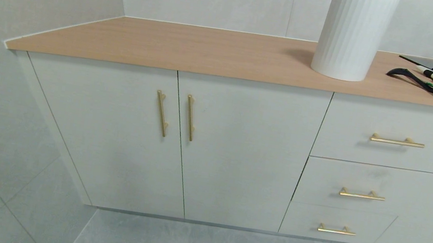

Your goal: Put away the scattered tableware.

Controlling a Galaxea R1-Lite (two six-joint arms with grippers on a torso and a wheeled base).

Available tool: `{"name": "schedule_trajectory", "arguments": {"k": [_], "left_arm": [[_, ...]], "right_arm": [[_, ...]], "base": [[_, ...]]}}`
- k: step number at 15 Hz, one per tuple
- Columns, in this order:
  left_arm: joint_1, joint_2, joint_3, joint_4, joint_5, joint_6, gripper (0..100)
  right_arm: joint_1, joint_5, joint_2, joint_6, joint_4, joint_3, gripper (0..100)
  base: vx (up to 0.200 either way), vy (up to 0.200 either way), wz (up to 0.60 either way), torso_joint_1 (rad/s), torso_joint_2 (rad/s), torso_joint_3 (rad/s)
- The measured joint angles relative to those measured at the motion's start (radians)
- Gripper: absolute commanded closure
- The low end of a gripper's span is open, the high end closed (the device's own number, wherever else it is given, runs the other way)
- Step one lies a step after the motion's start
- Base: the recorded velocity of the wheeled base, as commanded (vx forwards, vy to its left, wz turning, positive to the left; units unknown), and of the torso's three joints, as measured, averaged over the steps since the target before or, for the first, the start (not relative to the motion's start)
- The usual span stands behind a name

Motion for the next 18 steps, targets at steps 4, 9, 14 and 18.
{"name": "schedule_trajectory", "arguments": {"k": [4,9,14,18], "left_arm": [[0.000,0.000,0.000,0.000,0.000,0.009,0],[0.000,0.000,0.000,0.000,0.000,0.004,0],[0.000,0.000,0.000,0.000,0.000,-0.001,0],[-0.001,0.000,0.000,0.001,0.001,-0.006,0]], "right_arm": [[0.000,0.000,0.000,0.000,0.000,0.000,0],[0.000,0.000,0.000,0.000,0.000,0.000,0],[0.000,0.000,0.000,0.000,0.000,0.000,0],[-0.001,0.000,0.001,0.000,0.000,0.000,0]], "base": [[0.000,-0.150,0.00,0.002,0.00,-0.001],[0.000,-0.200,0.00,0.004,0.00,0.002],[0.000,-0.160,0.00,0.002,0.00,0.000],[0.000,0.000,0.00,0.000,0.00,0.000]]}}
